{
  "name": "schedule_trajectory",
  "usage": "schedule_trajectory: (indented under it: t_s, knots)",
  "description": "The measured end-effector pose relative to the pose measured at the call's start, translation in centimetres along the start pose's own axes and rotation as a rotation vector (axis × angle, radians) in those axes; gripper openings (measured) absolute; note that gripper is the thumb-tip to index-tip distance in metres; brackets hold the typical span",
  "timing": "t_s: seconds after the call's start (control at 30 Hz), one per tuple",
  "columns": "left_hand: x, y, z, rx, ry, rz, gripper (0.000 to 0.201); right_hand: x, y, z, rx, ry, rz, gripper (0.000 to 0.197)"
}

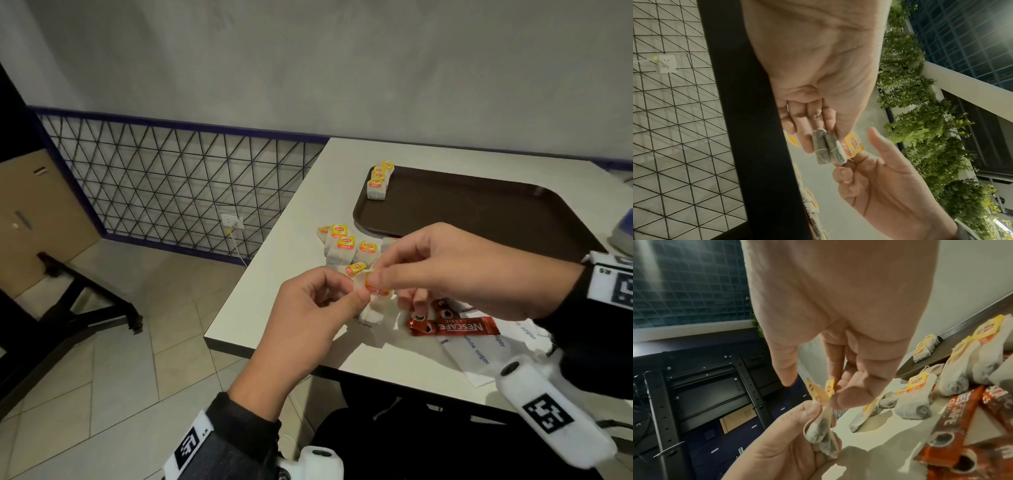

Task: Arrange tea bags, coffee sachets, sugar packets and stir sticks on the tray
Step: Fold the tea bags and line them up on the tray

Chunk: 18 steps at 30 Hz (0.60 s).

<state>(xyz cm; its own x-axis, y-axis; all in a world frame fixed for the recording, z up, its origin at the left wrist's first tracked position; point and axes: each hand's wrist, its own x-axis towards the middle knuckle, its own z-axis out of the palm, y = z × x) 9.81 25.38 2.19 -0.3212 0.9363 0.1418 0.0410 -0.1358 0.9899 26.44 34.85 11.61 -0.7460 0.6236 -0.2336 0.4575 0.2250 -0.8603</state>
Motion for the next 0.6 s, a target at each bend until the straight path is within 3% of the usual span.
schedule_trajectory:
  t_s: [0.1,0.27,0.37,0.6]
  knots:
    - [0.0,0.1,0.1,-0.026,-0.001,-0.021,0.012,0.4,0.2,0.3,-0.023,0.045,-0.045,0.007]
    - [-0.2,0.5,-0.2,-0.085,-0.041,-0.063,0.029,0.9,0.3,0.1,0.033,0.096,-0.067,0.006]
    - [-0.3,0.5,-0.4,-0.055,-0.084,-0.060,0.029,1.2,0.5,-0.1,0.045,0.100,-0.057,0.004]
    - [-0.1,0.3,-1.1,-0.026,-0.095,-0.038,0.026,1.7,0.7,-0.7,-0.027,-0.044,0.026,0.006]
